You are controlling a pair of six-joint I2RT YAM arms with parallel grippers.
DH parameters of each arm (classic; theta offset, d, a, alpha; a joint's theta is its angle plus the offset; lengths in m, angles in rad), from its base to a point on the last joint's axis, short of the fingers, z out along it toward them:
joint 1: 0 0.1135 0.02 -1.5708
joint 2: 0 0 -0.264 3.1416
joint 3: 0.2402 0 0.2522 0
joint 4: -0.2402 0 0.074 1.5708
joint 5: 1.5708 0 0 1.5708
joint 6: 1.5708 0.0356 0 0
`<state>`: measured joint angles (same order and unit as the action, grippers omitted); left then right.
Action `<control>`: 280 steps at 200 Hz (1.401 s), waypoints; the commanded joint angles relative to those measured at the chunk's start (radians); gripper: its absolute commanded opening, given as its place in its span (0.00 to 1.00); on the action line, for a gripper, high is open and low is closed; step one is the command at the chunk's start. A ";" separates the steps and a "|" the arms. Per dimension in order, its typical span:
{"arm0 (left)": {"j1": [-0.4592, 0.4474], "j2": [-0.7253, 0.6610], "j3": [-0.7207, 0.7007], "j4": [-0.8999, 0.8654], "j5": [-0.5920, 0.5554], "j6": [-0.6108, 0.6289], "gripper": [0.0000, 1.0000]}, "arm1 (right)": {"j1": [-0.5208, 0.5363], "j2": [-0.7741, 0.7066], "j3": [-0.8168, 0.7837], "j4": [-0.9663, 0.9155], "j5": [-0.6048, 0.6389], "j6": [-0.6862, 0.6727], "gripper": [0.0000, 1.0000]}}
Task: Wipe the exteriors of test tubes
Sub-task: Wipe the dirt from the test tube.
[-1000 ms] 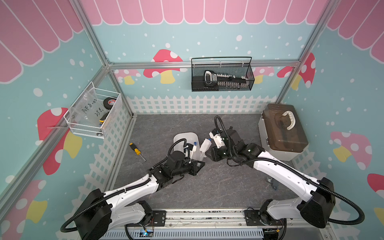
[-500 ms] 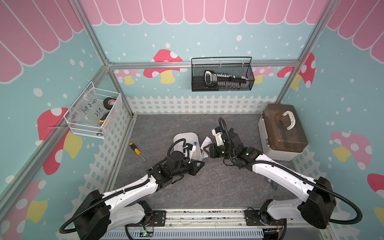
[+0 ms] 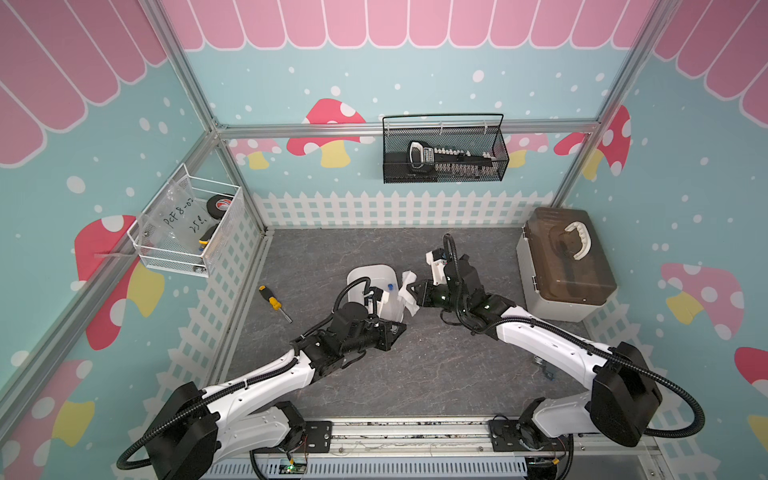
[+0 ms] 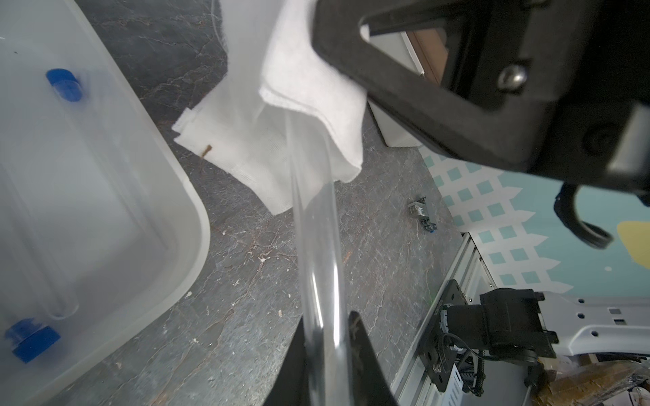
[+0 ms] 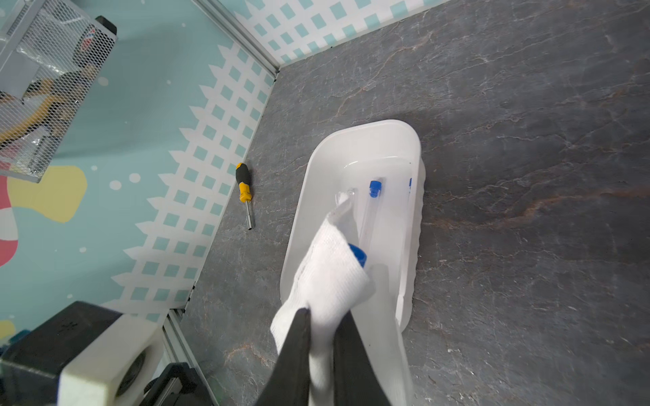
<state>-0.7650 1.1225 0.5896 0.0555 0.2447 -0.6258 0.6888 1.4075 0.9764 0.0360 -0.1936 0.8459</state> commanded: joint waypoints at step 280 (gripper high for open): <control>-0.007 -0.025 0.045 0.021 0.030 0.038 0.08 | 0.054 0.060 -0.054 0.121 -0.056 0.026 0.15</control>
<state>-0.7525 1.1088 0.5900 0.0105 0.2024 -0.6247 0.6773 1.4914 0.9730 0.2016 -0.2188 0.8719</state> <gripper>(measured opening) 0.144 0.150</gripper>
